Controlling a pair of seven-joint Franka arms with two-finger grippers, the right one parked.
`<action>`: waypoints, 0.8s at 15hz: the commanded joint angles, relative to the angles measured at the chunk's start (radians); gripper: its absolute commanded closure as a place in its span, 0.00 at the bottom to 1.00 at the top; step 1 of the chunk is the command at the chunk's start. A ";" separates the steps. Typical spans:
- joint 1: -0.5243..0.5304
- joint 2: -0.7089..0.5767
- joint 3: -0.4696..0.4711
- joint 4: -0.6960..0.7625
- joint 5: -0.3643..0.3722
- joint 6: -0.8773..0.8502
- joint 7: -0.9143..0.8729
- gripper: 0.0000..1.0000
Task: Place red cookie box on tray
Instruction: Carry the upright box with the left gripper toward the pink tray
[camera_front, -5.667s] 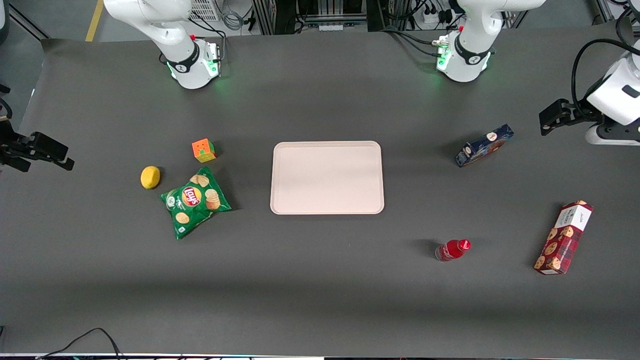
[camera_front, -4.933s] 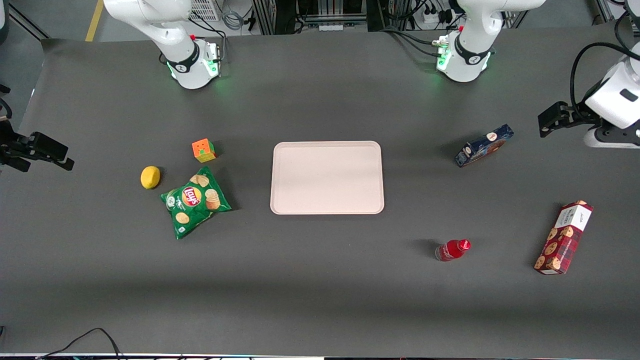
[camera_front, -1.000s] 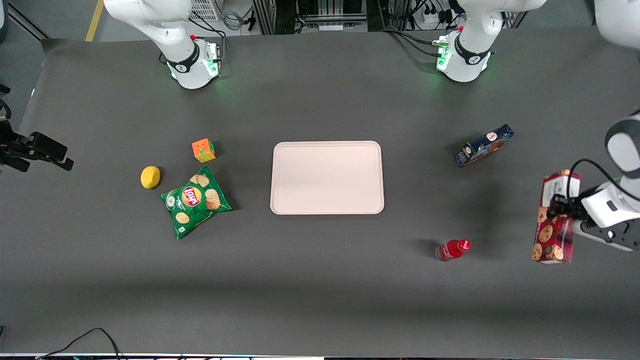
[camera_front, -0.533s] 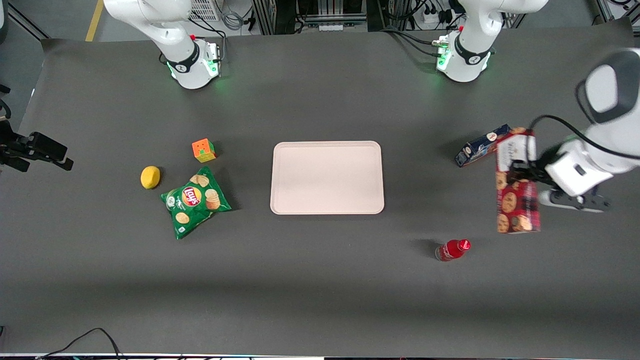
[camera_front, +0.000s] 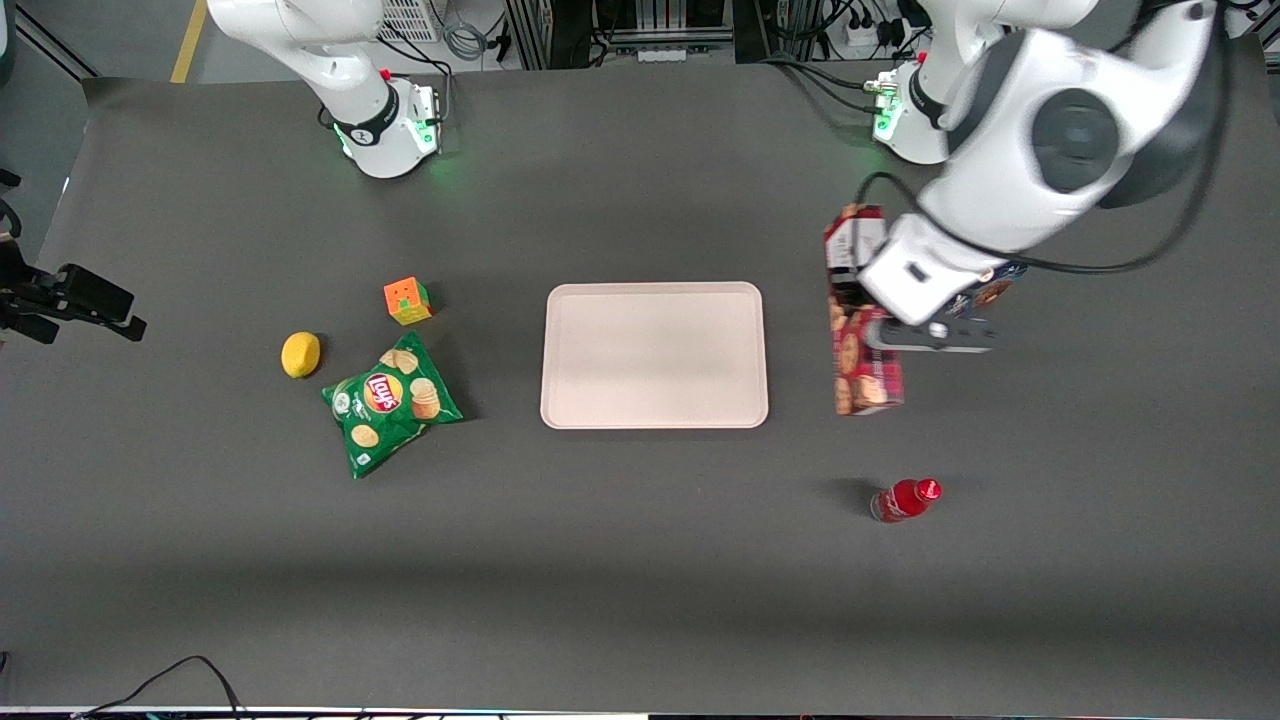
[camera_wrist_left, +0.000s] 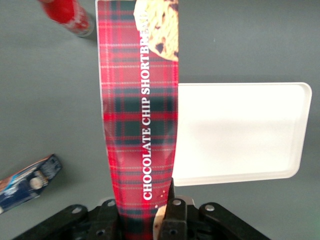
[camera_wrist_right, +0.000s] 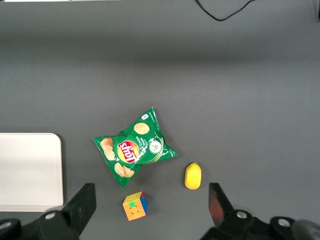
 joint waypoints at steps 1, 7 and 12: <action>-0.016 -0.028 -0.102 -0.204 0.052 0.249 -0.136 0.96; -0.076 0.025 -0.145 -0.407 0.146 0.587 -0.289 0.97; -0.147 0.159 -0.145 -0.407 0.386 0.674 -0.555 0.98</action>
